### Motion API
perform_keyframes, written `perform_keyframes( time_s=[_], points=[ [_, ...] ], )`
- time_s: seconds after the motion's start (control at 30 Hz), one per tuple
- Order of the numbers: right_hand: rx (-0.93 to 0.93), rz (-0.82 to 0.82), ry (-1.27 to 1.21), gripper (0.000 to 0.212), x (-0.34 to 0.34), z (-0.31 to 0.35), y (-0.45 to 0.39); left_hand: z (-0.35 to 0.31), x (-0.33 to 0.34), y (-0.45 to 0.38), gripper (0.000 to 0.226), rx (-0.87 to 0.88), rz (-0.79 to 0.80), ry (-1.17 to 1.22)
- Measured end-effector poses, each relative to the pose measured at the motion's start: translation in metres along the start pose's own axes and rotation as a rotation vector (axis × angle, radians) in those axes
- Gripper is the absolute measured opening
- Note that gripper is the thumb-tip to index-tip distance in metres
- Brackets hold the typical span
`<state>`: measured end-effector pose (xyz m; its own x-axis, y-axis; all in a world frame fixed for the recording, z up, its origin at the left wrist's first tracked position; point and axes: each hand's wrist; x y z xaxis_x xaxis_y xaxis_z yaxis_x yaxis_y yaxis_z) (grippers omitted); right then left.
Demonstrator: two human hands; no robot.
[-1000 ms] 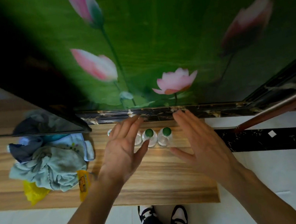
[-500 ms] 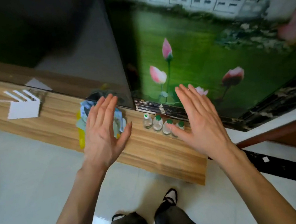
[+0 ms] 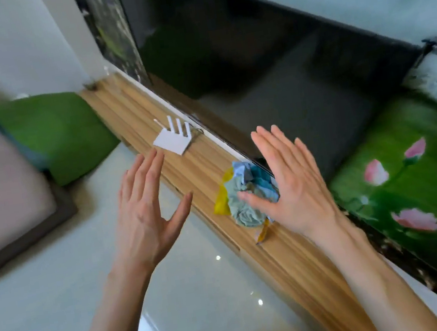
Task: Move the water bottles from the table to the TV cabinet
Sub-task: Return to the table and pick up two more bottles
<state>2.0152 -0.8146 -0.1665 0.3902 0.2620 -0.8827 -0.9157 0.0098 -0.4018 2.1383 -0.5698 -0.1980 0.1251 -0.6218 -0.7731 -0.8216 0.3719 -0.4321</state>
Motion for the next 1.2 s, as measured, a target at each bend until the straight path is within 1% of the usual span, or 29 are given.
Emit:
perform_keyframes(
  time_s=[0.27,0.37,0.47,0.77,1.07,1.2],
  points=[
    [-0.279,0.023,-0.05,0.09,0.07,0.133,-0.113,0.128,-0.117,0.021,0.075,-0.205,-0.199,-0.148],
    [-0.379,0.022,-0.054,0.088,0.093,0.181,-0.145,0.168,-0.156,0.042,0.076,-0.308,-0.242,-0.217],
    [-0.473,0.03,-0.115,0.085,0.117,0.228,-0.175,0.204,-0.19,0.063,0.077,-0.408,-0.28,-0.279],
    [-0.758,0.071,-0.282,0.083,0.197,0.364,-0.265,0.303,-0.273,0.102,0.079,-0.708,-0.394,-0.471],
    [-0.962,0.116,-0.442,0.083,0.281,0.501,-0.372,0.404,-0.348,0.096,0.078,-0.92,-0.47,-0.631],
    [-1.089,0.137,-0.525,0.082,0.312,0.568,-0.418,0.446,-0.381,0.094,0.078,-1.007,-0.538,-0.701]
  ],
)
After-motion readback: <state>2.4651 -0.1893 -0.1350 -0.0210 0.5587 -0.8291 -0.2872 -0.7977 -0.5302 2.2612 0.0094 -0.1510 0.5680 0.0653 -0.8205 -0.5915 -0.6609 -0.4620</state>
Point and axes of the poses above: each hand's wrist, its own y-axis away from the middle knuckle, its own x-axis out of the palm, z = x × y, and after that the axes turned 11 degrees about -x, right-handed
